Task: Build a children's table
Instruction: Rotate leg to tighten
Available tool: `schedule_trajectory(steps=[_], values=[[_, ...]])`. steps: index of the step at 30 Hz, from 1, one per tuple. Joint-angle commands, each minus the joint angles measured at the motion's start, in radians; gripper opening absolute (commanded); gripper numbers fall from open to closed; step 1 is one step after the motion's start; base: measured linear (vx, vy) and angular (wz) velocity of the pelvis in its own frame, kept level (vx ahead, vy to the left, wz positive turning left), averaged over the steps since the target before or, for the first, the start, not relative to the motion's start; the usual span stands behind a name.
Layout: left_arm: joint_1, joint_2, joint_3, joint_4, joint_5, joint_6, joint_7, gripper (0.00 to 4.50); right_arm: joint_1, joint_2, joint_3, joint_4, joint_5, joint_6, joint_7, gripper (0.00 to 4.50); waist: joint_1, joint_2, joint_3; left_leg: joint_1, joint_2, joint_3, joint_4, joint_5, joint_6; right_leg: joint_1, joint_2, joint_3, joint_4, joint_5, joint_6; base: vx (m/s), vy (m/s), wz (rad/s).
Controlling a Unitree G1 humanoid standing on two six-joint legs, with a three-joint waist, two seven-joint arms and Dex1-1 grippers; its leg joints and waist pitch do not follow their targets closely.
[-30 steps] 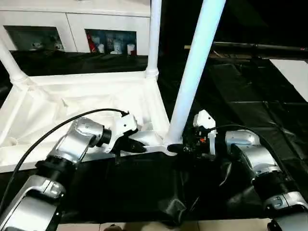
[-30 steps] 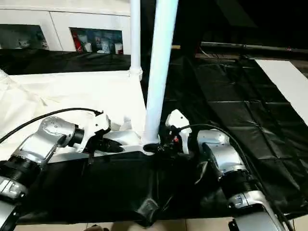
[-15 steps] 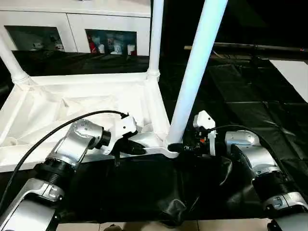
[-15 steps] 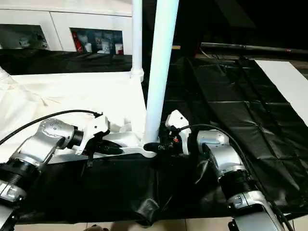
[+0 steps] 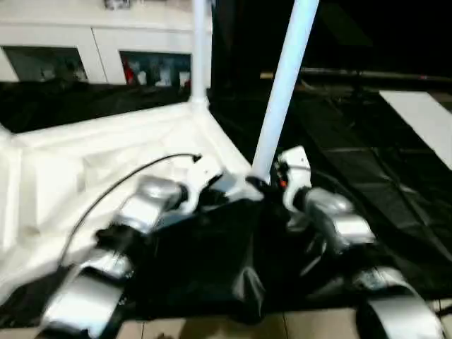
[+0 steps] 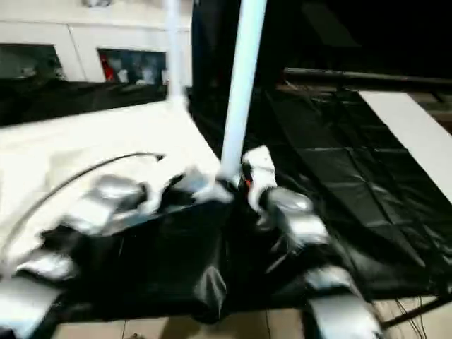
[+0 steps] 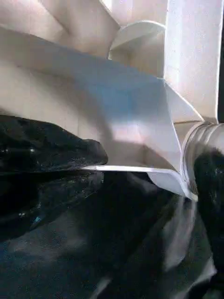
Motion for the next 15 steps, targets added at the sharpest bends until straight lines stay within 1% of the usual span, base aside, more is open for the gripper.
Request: schedule_trajectory(steps=[1,2,3,4,5,6,7,8,9,10,11,12,14,15], values=[[-0.013,-0.054,0.025,0.094,0.004,0.007,0.135,0.00,-0.023,0.062,-0.031,0.103,0.022,0.037,-0.148,2.47,0.000,-0.002,-0.043,0.011,0.029,-0.013,-0.071,-0.280,-0.028,0.019,-0.074,0.030,-0.093,-0.333,-0.164,0.000,0.000,0.00],[-0.016,-0.057,0.022,0.102,0.009,0.002,0.142,0.00,-0.029,0.069,-0.030,0.107,0.019,0.036,-0.156,2.47,0.000,0.005,-0.043,0.014,0.029,-0.015,-0.072,-0.284,-0.031,0.016,-0.072,0.030,-0.094,-0.328,-0.160,0.000,0.000,0.00],[-0.021,-0.061,0.016,0.114,0.017,-0.009,0.153,0.00,-0.037,0.081,-0.026,0.113,0.015,0.035,-0.166,2.47,-0.001,0.002,-0.045,0.013,0.028,-0.014,-0.071,-0.282,-0.030,0.017,-0.071,0.029,-0.094,-0.317,-0.160,0.000,0.000,0.00],[-0.027,-0.068,0.019,0.130,0.022,-0.016,0.160,0.00,-0.047,0.090,-0.021,0.124,0.002,0.025,-0.172,2.47,0.001,0.006,-0.046,0.012,0.029,-0.014,-0.071,-0.272,-0.027,0.019,-0.070,0.029,-0.090,-0.276,-0.165,0.000,0.000,0.00],[-0.031,-0.074,0.023,0.140,0.025,-0.018,0.163,0.00,-0.053,0.097,-0.013,0.130,-0.010,0.015,-0.167,2.47,-0.001,0.003,-0.046,0.008,0.028,-0.012,-0.070,-0.260,-0.020,0.021,-0.068,0.029,-0.089,-0.242,-0.170,0.000,0.000,0.00],[-0.034,-0.075,0.018,0.145,0.033,-0.024,0.162,0.00,-0.056,0.104,-0.003,0.131,-0.018,0.004,-0.147,2.47,0.001,0.010,-0.047,0.009,0.027,-0.013,-0.071,-0.257,-0.019,0.022,-0.069,0.029,-0.088,-0.232,-0.171,0.000,0.000,0.00],[-0.037,-0.075,0.013,0.148,0.040,-0.029,0.161,0.00,-0.057,0.109,0.005,0.130,-0.024,-0.006,-0.129,2.47,0.000,0.005,-0.048,0.009,0.027,-0.011,-0.069,-0.254,-0.011,0.023,-0.069,0.029,-0.088,-0.218,-0.173,0.000,0.000,0.00],[-0.038,-0.076,0.010,0.151,0.042,-0.031,0.160,0.00,-0.057,0.110,0.010,0.128,-0.028,-0.015,-0.119,2.47,0.001,0.008,-0.047,0.009,0.028,-0.011,-0.069,-0.254,-0.008,0.023,-0.069,0.030,-0.089,-0.214,-0.176,0.000,0.000,0.00],[-0.038,-0.075,0.010,0.151,0.041,-0.031,0.158,0.00,-0.056,0.112,0.012,0.122,-0.027,-0.026,-0.104,2.47,0.001,0.008,-0.047,0.009,0.028,-0.011,-0.070,-0.258,-0.007,0.023,-0.069,0.029,-0.088,-0.216,-0.177,0.000,0.000,0.00],[-0.040,-0.070,0.005,0.156,0.040,-0.039,0.144,0.00,-0.051,0.110,0.007,0.108,-0.018,-0.040,-0.068,2.81,0.001,0.019,-0.047,0.010,0.028,-0.012,-0.070,-0.264,-0.009,0.022,-0.069,0.030,-0.088,-0.220,-0.181,0.000,0.000,0.00],[-0.039,-0.064,0.002,0.152,0.039,-0.042,0.129,0.00,-0.045,0.104,0.007,0.093,-0.013,-0.050,-0.041,3.02,-0.002,0.014,-0.046,0.010,0.029,-0.011,-0.071,-0.274,-0.009,0.022,-0.068,0.029,-0.090,-0.226,-0.182,0.000,0.000,0.00],[-0.041,-0.061,0.001,0.153,0.038,-0.046,0.117,0.00,-0.042,0.096,0.006,0.084,-0.010,-0.058,-0.020,3.16,-0.001,0.013,-0.047,0.010,0.028,-0.011,-0.071,-0.276,-0.007,0.023,-0.068,0.029,-0.091,-0.229,-0.182,0.000,0.000,0.00],[-0.039,-0.050,0.001,0.147,0.031,-0.045,0.094,0.00,-0.030,0.068,0.009,0.052,-0.003,-0.062,0.026,3.22,-0.001,0.014,-0.047,0.007,0.029,-0.012,-0.071,-0.272,0.002,0.025,-0.068,0.029,-0.090,-0.222,-0.183,0.000,0.000,0.00],[-0.038,-0.046,0.002,0.145,0.029,-0.047,0.085,0.00,-0.027,0.057,0.012,0.043,-0.001,-0.059,0.042,3.33,-0.001,0.011,-0.045,0.006,0.028,-0.012,-0.072,-0.273,0.005,0.027,-0.067,0.028,-0.091,-0.226,-0.181,0.000,0.000,0.00]])
